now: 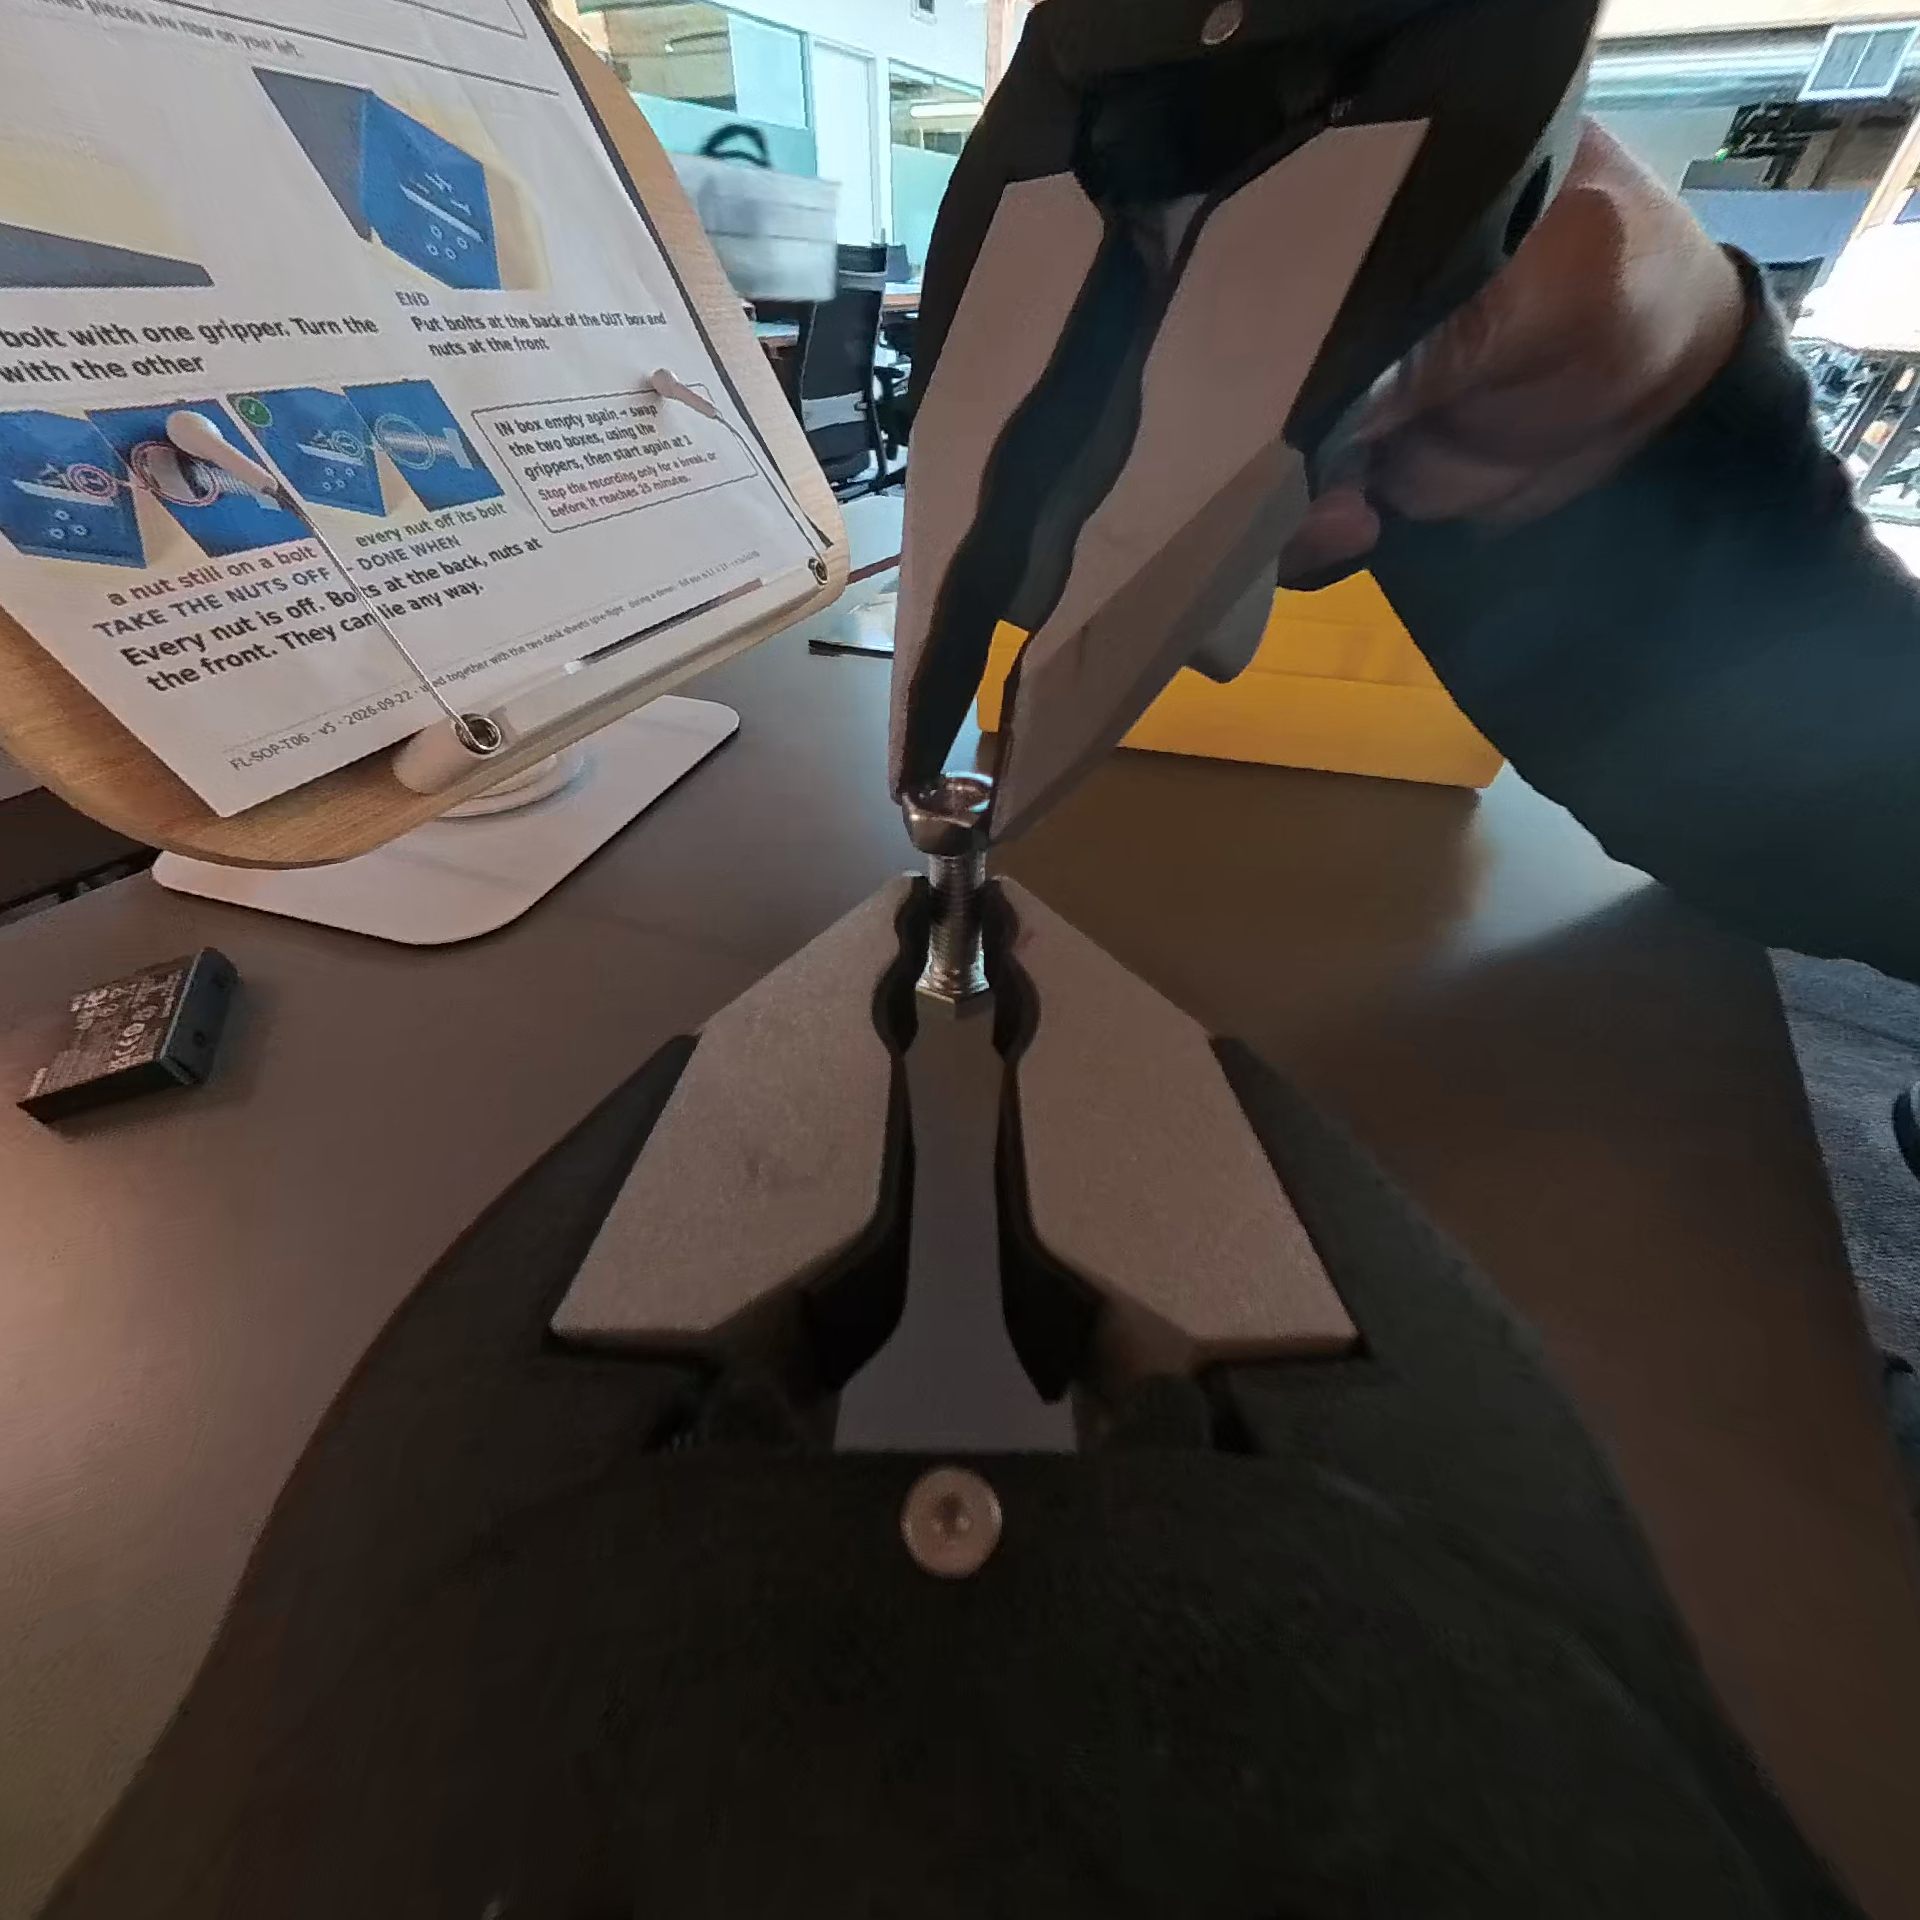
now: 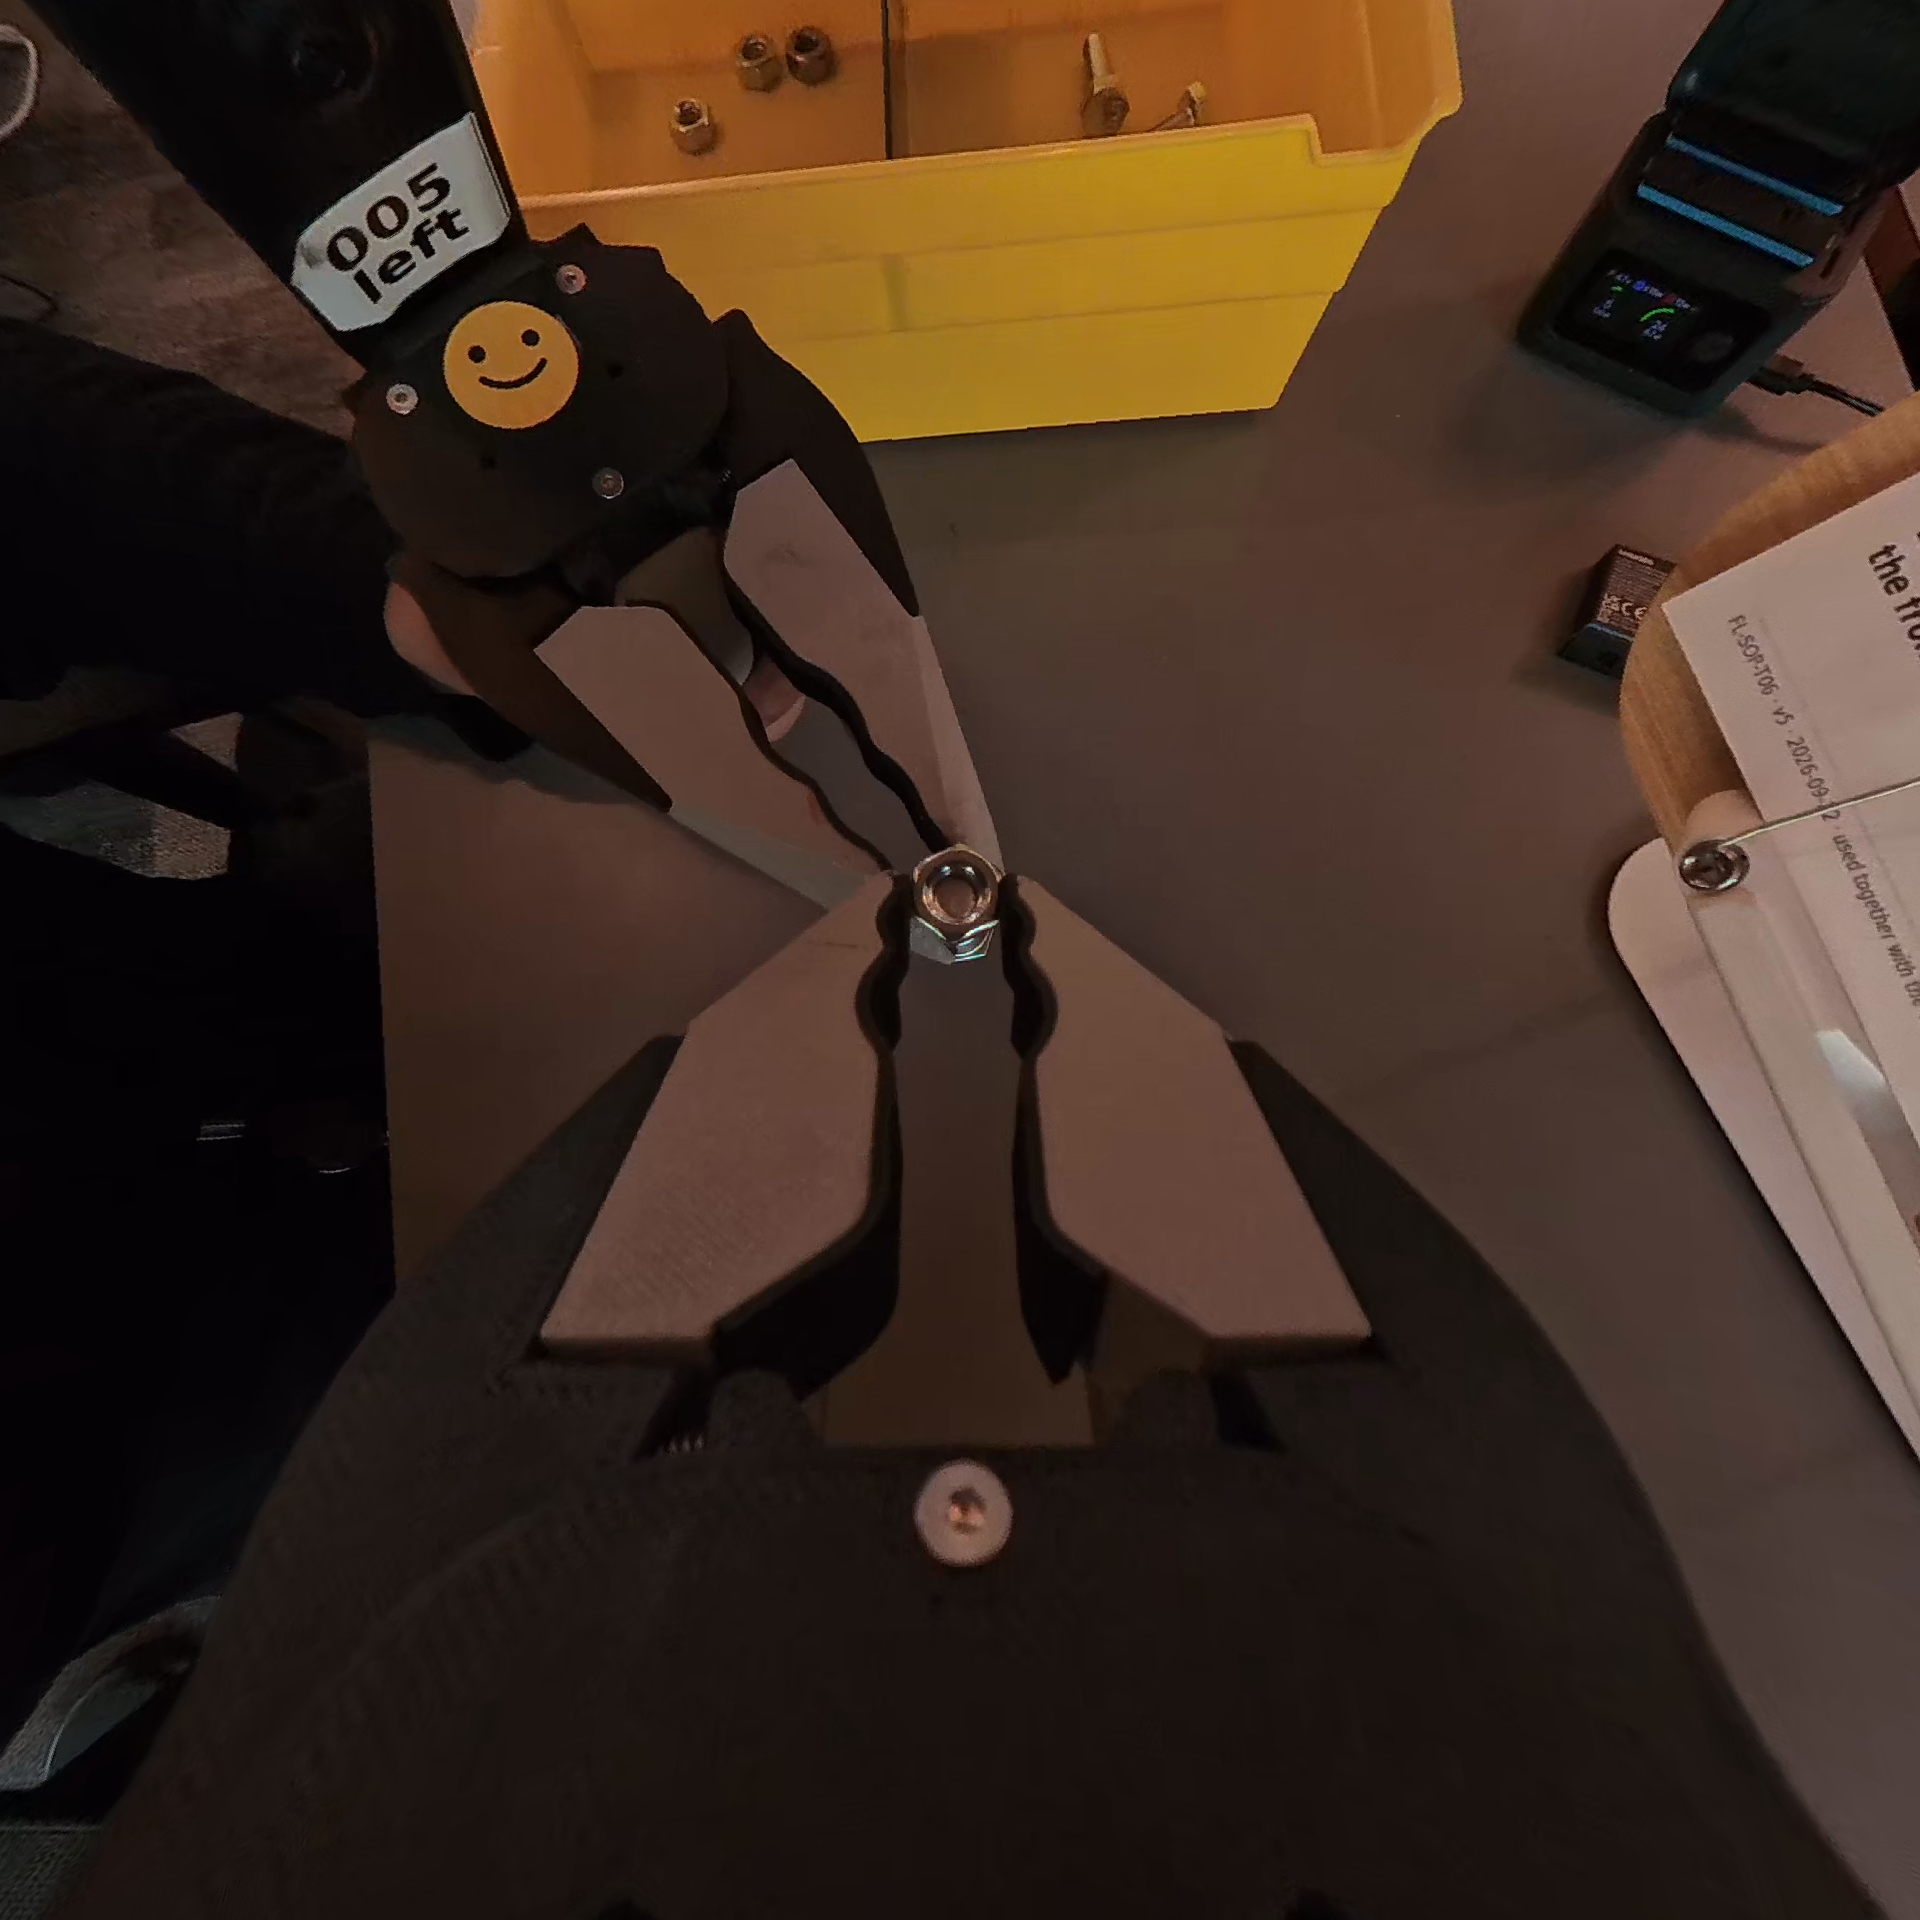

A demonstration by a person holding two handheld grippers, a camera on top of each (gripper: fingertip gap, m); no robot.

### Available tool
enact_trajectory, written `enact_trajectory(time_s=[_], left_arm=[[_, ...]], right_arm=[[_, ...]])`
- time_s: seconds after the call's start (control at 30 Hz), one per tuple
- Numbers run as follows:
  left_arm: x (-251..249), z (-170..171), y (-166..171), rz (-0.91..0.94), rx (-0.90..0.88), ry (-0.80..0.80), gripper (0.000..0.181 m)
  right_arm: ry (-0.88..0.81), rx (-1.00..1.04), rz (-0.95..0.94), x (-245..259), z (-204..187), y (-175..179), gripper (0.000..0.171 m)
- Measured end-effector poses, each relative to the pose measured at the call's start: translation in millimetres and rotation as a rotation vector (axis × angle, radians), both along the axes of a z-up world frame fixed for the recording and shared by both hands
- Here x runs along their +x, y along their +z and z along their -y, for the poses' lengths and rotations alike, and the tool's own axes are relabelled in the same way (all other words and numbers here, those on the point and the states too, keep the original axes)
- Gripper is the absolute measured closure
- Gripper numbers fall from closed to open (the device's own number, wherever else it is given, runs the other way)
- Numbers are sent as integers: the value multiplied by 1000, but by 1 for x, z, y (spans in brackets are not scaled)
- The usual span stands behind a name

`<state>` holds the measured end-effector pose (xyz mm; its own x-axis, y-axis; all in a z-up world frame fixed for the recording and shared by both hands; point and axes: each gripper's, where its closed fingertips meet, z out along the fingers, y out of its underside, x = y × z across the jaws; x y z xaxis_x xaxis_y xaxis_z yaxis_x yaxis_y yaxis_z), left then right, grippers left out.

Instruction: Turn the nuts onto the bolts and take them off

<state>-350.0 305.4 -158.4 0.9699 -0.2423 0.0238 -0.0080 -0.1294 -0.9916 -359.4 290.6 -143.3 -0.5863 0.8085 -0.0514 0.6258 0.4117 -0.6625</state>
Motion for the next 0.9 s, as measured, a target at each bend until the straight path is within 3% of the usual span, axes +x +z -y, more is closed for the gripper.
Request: enact_trajectory(time_s=[0.9], left_arm=[[-9,1,3,-29,19,66,174]], right_arm=[[-130,40,-39,-9,0,3,158]])
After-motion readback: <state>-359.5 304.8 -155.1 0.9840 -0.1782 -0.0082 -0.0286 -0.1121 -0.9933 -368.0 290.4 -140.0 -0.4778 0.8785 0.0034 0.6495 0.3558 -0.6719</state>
